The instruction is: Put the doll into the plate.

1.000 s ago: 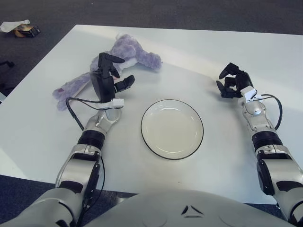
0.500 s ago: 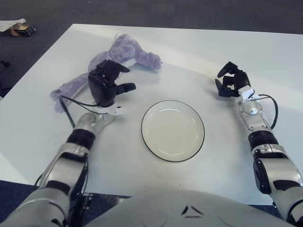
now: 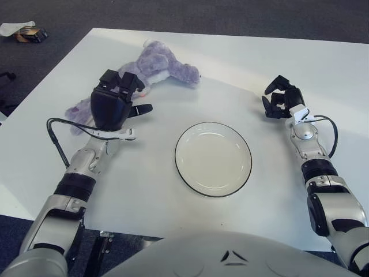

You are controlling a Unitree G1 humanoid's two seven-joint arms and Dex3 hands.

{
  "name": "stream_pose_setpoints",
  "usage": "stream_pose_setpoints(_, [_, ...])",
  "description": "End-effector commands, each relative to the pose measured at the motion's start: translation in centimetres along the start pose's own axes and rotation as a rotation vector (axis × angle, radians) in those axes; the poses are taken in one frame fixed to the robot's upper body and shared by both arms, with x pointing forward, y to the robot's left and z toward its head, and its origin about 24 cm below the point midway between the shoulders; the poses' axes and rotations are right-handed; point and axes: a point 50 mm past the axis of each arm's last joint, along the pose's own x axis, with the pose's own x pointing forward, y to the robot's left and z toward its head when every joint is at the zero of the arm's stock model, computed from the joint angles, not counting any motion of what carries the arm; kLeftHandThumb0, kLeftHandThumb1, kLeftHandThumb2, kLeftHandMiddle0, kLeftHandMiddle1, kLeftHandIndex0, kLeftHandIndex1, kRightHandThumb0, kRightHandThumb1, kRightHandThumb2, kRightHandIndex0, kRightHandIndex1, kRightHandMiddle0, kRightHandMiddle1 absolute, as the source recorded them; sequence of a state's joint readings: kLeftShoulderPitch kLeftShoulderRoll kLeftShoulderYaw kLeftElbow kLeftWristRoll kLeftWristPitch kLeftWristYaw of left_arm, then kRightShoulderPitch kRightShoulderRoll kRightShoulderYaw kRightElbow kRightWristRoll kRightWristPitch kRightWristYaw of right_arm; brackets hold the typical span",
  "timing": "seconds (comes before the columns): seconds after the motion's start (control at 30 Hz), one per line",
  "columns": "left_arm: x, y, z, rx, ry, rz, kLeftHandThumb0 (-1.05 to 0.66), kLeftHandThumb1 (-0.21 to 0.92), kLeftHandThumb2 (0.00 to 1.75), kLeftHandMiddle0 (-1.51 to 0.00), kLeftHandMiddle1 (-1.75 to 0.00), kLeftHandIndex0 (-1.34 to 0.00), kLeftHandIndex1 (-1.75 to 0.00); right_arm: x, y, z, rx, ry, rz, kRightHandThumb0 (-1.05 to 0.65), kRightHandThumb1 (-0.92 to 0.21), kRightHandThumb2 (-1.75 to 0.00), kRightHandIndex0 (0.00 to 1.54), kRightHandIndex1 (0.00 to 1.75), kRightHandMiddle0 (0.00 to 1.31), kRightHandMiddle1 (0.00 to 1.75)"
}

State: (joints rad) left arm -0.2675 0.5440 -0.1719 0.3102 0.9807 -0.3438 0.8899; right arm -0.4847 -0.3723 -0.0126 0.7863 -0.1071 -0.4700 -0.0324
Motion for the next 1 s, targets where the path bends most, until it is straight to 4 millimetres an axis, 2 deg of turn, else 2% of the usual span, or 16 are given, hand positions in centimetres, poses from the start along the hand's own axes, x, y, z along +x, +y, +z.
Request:
stream_pose_setpoints(0.0, [0.5,0.4,-0.9,0.040,0.023,-0.061,-0.70,0.65,0.71,-0.16,-0.74,-0.02,-1.14,-1.3,1.2,-1.8,0.000,0.088,0.044,-0.44,-0.46,-1.14,1.07,1.75,0.50,1.75])
stream_pose_setpoints(0.2, [0.7,0.3,-1.8,0.093,0.092,-0.206,-0.85,0.69,0.55,-0.06,-0.34,0.00,-0.87,-1.3,1.4,-1.7,0.001,0.078,0.046,-0.44,-0.47,-1.13,1.06,1.75,0.50,1.75])
stream_pose_setpoints(0.47, [1.2,0.4,-2.1,0.114,0.166,-0.310,-0.97,0.73,0.42,-0.01,-0.07,0.00,-0.64,-1.4,1.4,-1.7,0.001,0.074,0.055,-0.43,-0.48,-1.11,1.04,1.75,0.48,1.75])
stream_pose_setpoints(0.7, [1.7,0.3,-2.3,0.149,0.205,-0.371,-1.03,0.82,0.27,0.00,0.00,0.00,-0.32,-1.4,1.4,-1.8,0.006,0.078,0.062,-0.43,-0.50,-1.09,1.04,1.75,0.48,1.75])
stream_pose_setpoints(0.97, [2.0,-0.3,-2.5,0.157,0.225,-0.429,-1.04,0.86,0.18,0.00,0.00,0.00,-0.07,-1.3,1.4,-1.8,0.001,0.076,0.066,-0.43,-0.50,-1.09,1.04,1.75,0.48,1.75])
